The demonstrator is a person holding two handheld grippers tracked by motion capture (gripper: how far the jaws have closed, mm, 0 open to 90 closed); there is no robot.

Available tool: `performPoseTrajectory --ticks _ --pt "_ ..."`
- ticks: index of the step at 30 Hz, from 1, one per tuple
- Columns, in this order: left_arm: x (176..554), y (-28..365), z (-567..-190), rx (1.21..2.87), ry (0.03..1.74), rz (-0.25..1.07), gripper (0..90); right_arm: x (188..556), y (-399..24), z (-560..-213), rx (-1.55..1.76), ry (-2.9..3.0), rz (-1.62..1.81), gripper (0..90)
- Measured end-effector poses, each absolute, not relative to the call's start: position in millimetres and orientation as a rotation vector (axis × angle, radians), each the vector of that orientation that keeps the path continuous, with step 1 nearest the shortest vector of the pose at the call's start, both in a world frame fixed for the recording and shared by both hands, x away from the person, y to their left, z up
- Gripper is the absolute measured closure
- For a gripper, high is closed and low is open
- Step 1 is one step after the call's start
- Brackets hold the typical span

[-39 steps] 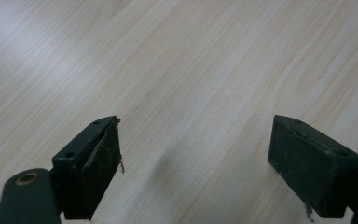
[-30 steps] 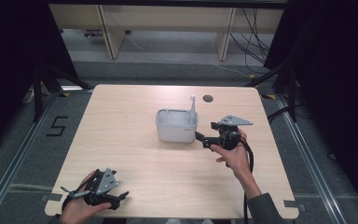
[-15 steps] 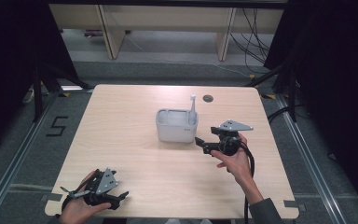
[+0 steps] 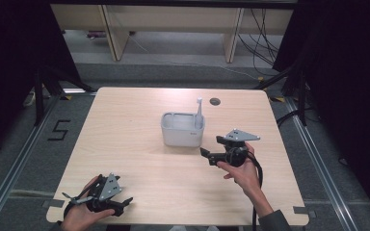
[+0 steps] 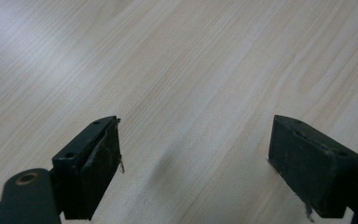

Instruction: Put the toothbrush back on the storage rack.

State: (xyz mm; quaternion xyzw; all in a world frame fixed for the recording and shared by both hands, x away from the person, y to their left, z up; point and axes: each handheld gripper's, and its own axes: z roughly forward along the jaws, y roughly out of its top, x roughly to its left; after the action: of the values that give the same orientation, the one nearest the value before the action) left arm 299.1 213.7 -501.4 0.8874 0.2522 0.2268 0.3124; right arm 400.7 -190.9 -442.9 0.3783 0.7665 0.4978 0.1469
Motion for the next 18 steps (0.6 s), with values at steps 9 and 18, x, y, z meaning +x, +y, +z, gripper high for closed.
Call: performPoseTrajectory --ticks 9,18 --pt "298 214 -502 2.336 0.676 0.599 16.3 392 -189 -451 1.09 2.237 1.415 17.6" --pt "298 214 -502 2.333 0.681 0.596 16.3 387 -190 -458 1.059 2.25 1.405 17.5"
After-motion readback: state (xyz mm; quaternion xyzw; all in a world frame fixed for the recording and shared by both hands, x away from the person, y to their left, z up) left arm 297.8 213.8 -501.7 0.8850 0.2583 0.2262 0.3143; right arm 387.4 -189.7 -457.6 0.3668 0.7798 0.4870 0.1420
